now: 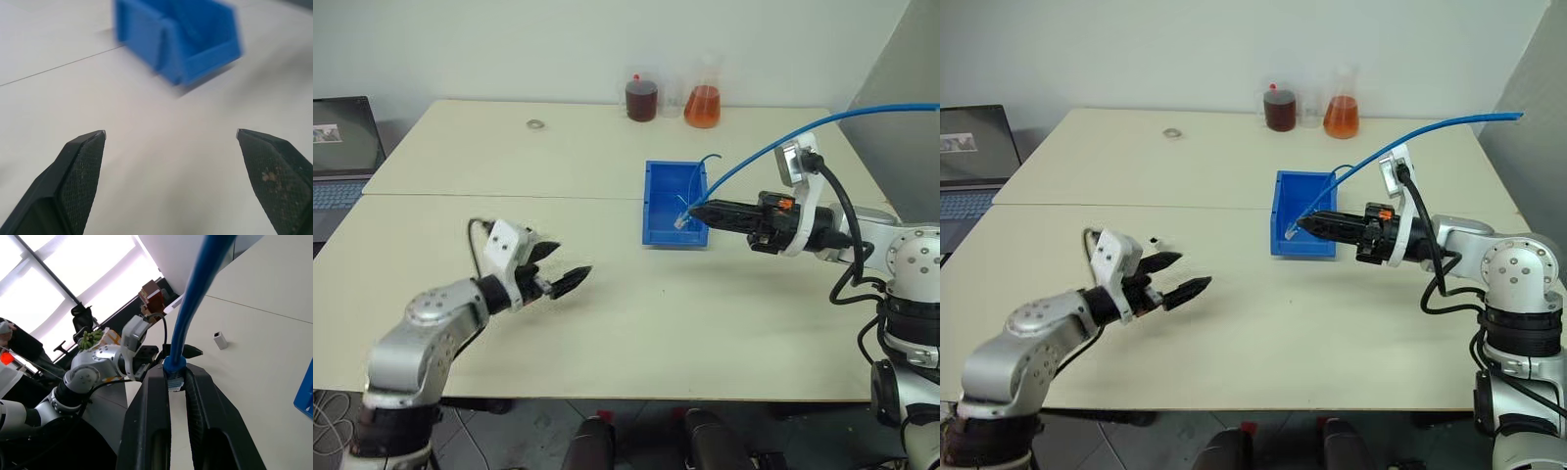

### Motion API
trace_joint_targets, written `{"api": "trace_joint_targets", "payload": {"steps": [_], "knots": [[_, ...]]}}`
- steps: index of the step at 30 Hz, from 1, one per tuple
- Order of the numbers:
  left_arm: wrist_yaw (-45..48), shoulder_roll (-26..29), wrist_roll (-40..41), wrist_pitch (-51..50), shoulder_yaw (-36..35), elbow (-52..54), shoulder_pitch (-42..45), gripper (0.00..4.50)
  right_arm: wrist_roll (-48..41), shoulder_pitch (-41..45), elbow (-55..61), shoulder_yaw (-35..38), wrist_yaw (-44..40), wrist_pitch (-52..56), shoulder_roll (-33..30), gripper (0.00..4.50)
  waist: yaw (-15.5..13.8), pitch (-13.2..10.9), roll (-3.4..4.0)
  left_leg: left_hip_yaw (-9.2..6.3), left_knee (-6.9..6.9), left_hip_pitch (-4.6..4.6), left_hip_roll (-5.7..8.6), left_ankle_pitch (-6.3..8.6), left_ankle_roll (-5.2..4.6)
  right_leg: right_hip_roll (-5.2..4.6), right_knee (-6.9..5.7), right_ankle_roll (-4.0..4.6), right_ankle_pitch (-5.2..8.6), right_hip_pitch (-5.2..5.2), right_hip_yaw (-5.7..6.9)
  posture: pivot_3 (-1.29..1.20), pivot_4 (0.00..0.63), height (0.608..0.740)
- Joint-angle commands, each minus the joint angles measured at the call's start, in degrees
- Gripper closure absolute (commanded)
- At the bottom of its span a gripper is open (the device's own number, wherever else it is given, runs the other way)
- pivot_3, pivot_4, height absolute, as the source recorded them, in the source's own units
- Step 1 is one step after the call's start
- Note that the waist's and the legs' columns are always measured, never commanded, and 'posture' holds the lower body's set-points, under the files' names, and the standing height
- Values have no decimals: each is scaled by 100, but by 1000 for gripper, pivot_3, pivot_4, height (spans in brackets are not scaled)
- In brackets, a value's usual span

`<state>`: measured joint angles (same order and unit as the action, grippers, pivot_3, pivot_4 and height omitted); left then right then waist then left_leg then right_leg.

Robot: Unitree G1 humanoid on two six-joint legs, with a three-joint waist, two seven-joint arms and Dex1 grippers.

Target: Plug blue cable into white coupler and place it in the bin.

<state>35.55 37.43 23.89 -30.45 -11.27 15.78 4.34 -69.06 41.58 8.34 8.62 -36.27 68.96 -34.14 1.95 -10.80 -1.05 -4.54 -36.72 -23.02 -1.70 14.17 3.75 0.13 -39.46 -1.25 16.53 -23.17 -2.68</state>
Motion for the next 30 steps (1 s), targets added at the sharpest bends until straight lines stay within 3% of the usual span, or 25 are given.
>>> {"api": "trace_joint_targets", "payload": {"steps": [1, 8, 21, 30], "knots": [[-475, 75, -768, 1051, -483, -634, -272, 30, 154, 151, -87, -61, -210, -215, 114, 4337, -13, 0, 0, 1, 0, 1, -1, 0, 0, 0, 1, 0, 0, 0, 0, 0, 150, 740], [-300, 186, -1005, 1780, -494, -2466, 461, 30, 540, 325, -309, -211, -393, -406, 293, 4337, -43, 0, 0, 0, -4, -1, 3, -1, -2, 1, 1, -1, 0, 1, 6, 0, 150, 740], [1578, 430, -1451, 2681, 371, -6160, 2805, 30, 689, 293, -148, -130, -366, -426, 361, 4337, -29, 1, -1, -4, -7, 2, 5, -1, -2, 1, -22, 0, -1, 0, 14, 0, 150, 740], [1963, 221, -1895, 3229, 784, -7541, 3843, 30, 659, 270, -58, -63, -266, -376, 341, 4337, -15, 1, -1, -7, -13, 2, 7, -1, -2, 1, -38, 0, 0, -2, 16, 0, 150, 740]]}}
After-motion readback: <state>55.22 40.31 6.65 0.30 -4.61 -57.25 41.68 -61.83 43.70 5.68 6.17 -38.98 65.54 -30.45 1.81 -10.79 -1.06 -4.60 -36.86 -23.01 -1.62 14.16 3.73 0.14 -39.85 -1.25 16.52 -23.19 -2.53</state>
